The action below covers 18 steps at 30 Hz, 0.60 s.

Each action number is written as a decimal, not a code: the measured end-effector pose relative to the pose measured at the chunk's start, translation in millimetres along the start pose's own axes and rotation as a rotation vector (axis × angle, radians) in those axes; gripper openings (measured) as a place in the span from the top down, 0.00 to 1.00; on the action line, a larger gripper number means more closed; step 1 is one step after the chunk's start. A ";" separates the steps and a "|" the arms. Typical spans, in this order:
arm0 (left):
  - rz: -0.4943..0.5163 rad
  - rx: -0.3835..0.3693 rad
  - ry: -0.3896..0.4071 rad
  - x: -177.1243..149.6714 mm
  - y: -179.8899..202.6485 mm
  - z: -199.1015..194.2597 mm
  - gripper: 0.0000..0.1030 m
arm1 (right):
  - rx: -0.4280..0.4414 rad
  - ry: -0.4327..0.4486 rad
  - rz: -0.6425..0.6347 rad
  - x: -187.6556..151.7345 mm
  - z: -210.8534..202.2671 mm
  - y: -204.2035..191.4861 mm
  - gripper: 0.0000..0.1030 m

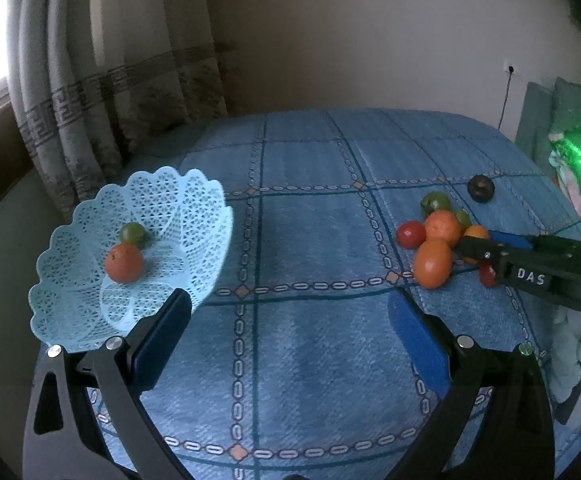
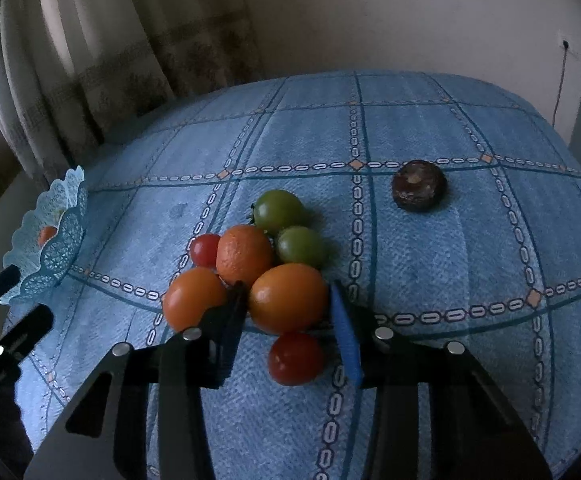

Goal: Organize fruits
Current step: 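Grasp a round orange with the left tool while the right tool grasps an oval orange fruit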

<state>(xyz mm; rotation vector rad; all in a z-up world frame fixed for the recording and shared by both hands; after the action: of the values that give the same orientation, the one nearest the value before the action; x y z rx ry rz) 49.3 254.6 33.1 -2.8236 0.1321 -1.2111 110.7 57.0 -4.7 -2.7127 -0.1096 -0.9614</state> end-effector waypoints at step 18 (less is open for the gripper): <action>0.136 -0.119 -0.039 12.8 75.5 40.5 0.03 | -0.046 0.125 0.097 -1.5 -43.5 56.2 0.59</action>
<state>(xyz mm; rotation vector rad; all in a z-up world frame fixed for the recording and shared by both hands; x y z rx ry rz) 83.4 179.3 7.3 -2.8810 0.4005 -1.1549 91.9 -8.8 14.6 -2.6630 0.0677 -1.1140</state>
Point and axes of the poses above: each gripper's, at about its wrist camera, not at the fingertips, and z roughly the way its jaws point, y to its right, x to its top, the point moved 4 cm from there along z, roughly the way its jaws point, and after that the axes turned 1 degree about -y, right-handed, at the moved point
